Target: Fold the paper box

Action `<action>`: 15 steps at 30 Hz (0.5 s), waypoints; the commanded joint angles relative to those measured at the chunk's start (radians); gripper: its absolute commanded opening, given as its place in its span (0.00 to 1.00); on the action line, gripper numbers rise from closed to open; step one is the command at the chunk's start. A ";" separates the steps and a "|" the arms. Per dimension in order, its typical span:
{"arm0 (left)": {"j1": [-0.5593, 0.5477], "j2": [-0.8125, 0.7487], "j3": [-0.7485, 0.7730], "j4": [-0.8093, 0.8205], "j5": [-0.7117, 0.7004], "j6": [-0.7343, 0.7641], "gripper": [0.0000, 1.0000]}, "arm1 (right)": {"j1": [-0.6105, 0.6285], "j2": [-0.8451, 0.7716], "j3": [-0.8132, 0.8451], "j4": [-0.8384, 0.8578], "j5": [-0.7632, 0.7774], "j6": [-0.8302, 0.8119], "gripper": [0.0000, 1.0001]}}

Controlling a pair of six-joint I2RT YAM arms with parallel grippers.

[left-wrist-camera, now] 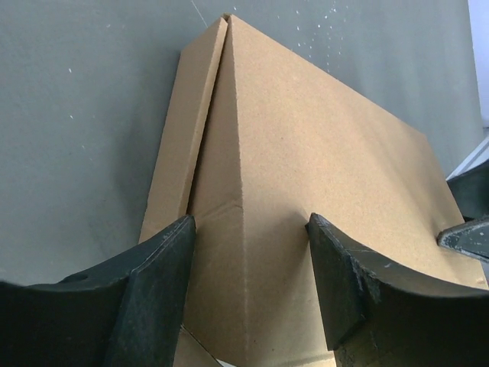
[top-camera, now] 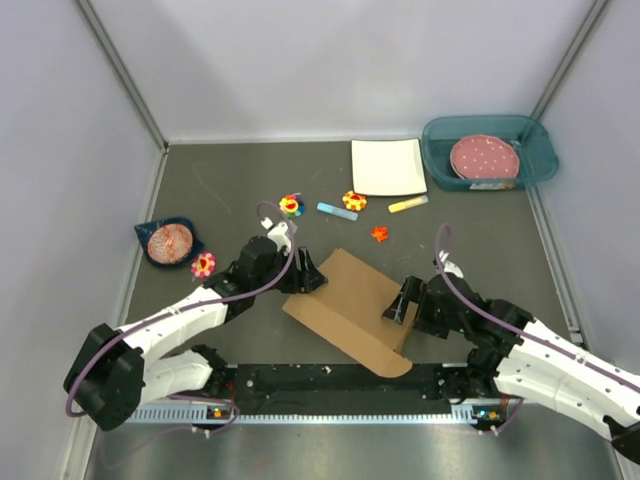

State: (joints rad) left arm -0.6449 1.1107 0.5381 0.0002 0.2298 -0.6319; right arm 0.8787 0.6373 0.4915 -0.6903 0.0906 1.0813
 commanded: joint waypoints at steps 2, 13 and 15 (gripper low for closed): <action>-0.009 -0.003 -0.078 -0.026 0.075 -0.003 0.65 | -0.004 0.100 -0.025 0.136 -0.011 -0.026 0.99; -0.009 -0.100 -0.185 0.031 0.030 -0.064 0.63 | -0.110 0.419 0.183 0.219 0.006 -0.294 0.99; -0.009 -0.136 -0.193 0.020 0.000 -0.068 0.63 | -0.125 0.461 0.235 0.222 0.003 -0.322 0.99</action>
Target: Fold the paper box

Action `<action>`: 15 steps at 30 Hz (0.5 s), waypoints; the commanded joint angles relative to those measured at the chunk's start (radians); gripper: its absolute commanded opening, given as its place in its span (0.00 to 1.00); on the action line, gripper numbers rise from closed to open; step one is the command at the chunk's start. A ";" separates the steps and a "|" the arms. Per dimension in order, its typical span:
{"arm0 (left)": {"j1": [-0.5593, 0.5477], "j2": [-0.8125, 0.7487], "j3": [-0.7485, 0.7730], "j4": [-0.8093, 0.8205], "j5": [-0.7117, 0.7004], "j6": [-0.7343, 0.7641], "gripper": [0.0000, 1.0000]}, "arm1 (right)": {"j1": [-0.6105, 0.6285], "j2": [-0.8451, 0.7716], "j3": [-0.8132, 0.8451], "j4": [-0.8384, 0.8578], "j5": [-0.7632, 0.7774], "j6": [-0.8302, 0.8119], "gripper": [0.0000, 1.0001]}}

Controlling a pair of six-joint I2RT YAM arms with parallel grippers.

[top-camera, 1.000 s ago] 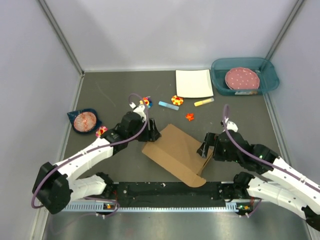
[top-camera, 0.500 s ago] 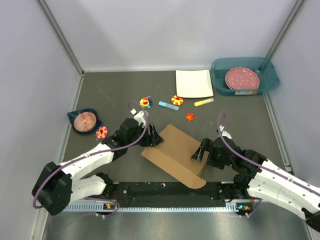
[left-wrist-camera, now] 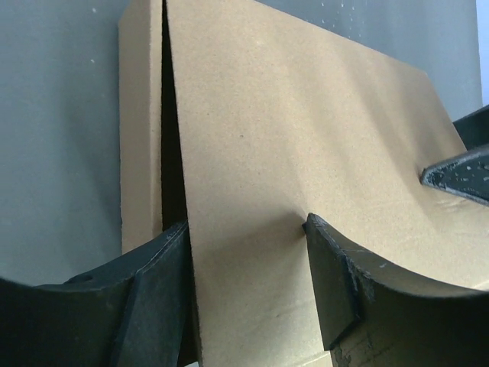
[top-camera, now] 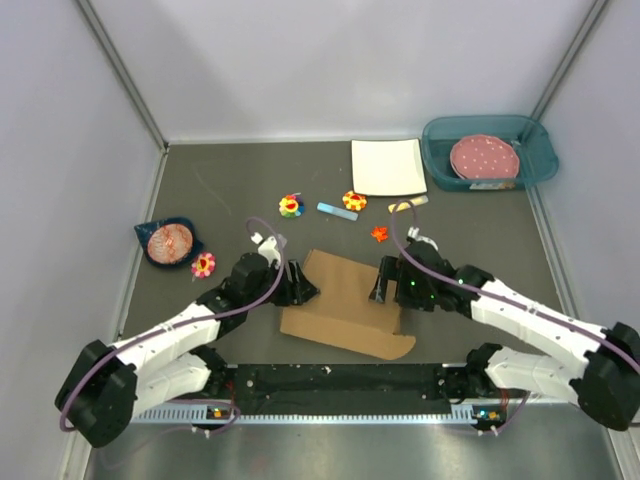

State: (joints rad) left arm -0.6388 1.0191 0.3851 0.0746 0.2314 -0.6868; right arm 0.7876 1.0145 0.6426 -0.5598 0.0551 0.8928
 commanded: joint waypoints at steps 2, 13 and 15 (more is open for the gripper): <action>-0.013 -0.079 -0.034 -0.070 -0.068 -0.016 0.64 | -0.066 0.134 0.114 0.101 0.031 -0.170 0.99; 0.048 -0.076 0.096 -0.216 -0.150 0.010 0.68 | -0.188 0.084 0.216 0.023 -0.051 -0.273 0.99; 0.054 -0.076 0.100 -0.220 -0.138 0.010 0.68 | -0.186 0.049 0.224 -0.012 -0.147 -0.275 0.99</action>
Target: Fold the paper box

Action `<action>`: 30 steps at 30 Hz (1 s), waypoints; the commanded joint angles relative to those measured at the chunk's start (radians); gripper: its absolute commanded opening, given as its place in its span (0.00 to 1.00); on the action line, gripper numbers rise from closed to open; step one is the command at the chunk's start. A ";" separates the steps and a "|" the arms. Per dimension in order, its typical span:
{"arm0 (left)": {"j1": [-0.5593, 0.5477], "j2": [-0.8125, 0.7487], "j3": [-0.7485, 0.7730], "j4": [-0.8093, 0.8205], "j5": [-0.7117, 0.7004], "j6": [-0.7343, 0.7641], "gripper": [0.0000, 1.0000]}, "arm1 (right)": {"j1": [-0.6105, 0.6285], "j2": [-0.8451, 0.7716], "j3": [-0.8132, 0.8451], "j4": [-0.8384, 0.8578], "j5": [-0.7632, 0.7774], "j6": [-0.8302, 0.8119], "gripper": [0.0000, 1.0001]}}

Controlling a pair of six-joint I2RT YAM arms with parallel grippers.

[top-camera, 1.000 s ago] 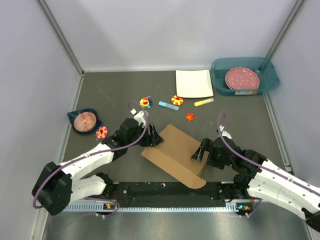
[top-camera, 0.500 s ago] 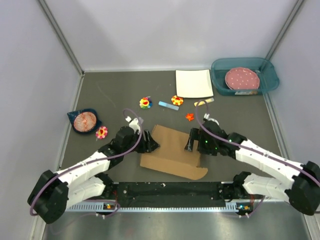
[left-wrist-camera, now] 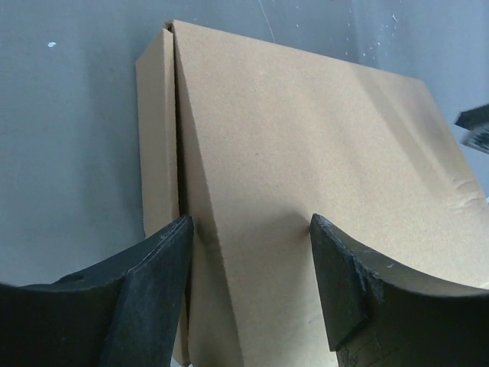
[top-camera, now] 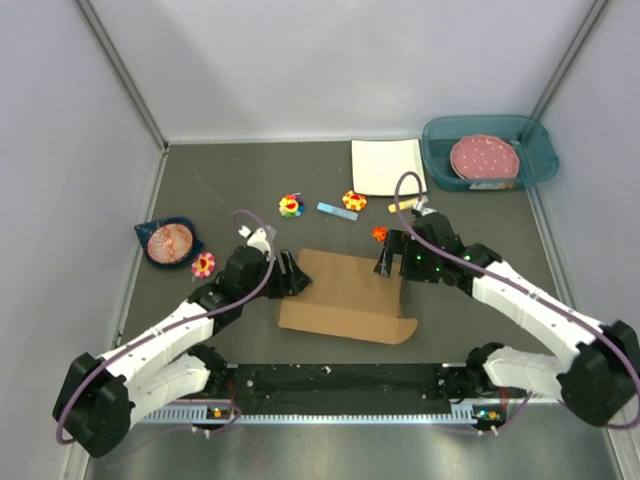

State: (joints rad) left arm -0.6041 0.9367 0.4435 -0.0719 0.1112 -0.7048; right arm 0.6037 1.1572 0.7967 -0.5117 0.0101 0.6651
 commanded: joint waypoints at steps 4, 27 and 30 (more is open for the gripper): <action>0.023 0.010 0.031 -0.083 0.031 0.025 0.68 | -0.001 -0.119 0.035 -0.103 -0.245 -0.036 0.99; 0.023 -0.050 -0.019 -0.092 0.050 0.008 0.67 | 0.130 -0.077 -0.056 -0.031 -0.357 0.051 0.99; 0.023 -0.059 -0.023 -0.094 0.045 0.008 0.67 | 0.130 -0.060 -0.067 0.024 -0.390 0.082 0.99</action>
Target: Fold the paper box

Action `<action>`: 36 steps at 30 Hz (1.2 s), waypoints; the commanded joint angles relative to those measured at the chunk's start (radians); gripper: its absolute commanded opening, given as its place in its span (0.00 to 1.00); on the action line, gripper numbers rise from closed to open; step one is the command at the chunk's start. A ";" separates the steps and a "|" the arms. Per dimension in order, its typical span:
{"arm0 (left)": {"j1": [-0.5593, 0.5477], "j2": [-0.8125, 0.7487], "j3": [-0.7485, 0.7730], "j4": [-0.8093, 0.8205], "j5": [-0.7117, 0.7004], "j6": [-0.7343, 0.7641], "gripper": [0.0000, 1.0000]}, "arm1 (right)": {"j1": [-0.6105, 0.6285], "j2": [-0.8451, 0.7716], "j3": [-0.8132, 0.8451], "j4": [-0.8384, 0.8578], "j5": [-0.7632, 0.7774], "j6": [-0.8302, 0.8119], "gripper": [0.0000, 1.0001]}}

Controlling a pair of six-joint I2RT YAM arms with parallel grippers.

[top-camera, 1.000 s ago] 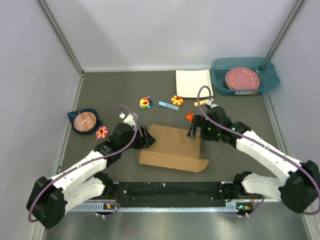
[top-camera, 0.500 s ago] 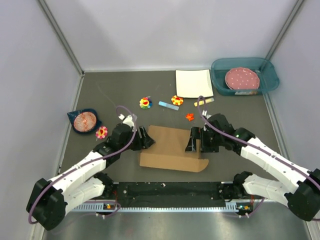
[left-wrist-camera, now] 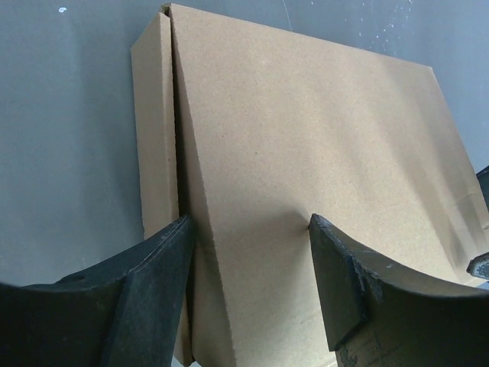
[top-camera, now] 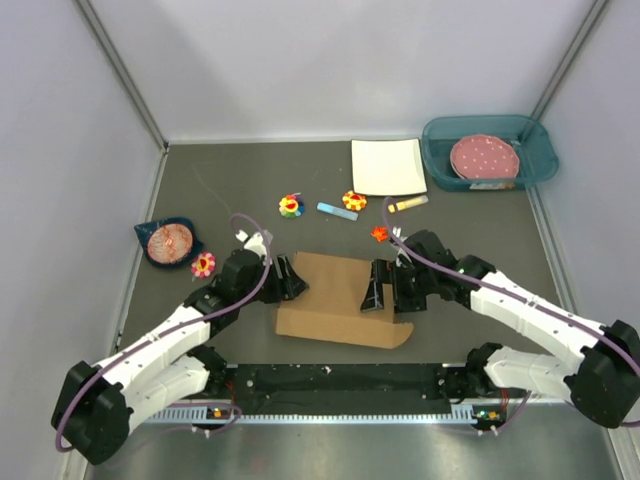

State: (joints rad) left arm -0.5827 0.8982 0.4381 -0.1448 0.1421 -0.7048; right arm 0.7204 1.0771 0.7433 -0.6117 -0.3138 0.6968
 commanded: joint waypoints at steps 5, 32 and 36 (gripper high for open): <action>0.003 -0.025 -0.013 -0.024 0.013 0.010 0.67 | 0.013 0.041 0.007 0.158 -0.091 0.069 0.99; 0.003 0.036 -0.071 0.017 0.047 0.002 0.59 | 0.013 -0.032 -0.128 0.007 0.159 -0.028 0.43; 0.003 0.037 -0.082 0.033 0.042 0.001 0.59 | 0.013 -0.016 -0.170 0.033 0.177 -0.025 0.27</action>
State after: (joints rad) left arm -0.5812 0.9249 0.3965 -0.1001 0.1711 -0.7074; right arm 0.7250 1.0451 0.6140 -0.5873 -0.1905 0.6861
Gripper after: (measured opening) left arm 0.589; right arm 0.310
